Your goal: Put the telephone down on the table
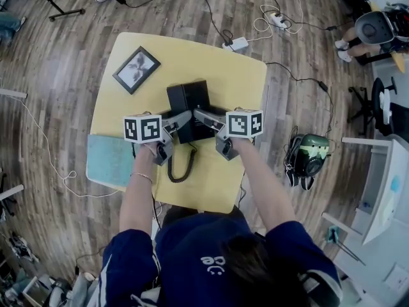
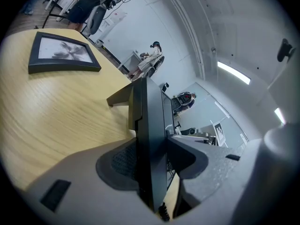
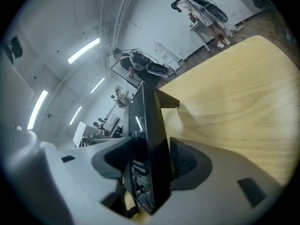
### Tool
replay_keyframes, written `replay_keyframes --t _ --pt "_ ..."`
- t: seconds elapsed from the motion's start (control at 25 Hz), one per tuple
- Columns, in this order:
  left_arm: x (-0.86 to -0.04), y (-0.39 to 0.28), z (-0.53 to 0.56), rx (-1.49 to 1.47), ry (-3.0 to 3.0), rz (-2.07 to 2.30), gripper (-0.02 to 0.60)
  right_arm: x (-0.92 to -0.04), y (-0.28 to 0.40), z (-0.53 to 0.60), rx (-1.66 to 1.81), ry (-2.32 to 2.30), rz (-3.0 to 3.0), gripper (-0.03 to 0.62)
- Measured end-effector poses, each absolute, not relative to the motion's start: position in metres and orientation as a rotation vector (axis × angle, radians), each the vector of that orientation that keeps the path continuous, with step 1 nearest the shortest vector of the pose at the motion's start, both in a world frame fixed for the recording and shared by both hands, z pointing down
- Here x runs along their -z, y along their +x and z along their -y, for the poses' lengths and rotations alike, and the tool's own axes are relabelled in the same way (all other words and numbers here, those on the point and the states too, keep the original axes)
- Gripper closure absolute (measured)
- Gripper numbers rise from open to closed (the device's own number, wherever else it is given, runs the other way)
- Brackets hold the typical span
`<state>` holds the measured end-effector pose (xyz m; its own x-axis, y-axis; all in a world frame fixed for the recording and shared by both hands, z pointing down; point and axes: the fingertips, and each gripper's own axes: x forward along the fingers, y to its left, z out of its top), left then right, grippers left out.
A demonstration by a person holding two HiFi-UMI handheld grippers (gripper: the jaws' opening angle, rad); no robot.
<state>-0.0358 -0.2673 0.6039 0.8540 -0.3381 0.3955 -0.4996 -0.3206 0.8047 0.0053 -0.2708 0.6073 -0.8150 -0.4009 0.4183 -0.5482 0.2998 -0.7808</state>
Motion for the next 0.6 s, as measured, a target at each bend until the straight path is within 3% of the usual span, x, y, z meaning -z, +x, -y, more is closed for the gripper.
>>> replay_keyframes --t 0.36,0.44,0.6 --pt "-0.604 -0.034 0.267 -0.157 1.944 0.655 0.382 -0.608 0.012 0.271 -1.430 0.947 2.395 0.331" --pt "-0.604 -0.035 0.266 -0.162 1.957 0.695 0.380 -0.607 0.012 0.270 -1.403 0.967 2.400 0.266" --pt "-0.606 -0.038 0.266 -0.186 1.997 0.785 0.364 -0.606 0.017 0.272 -1.371 1.015 2.398 0.233"
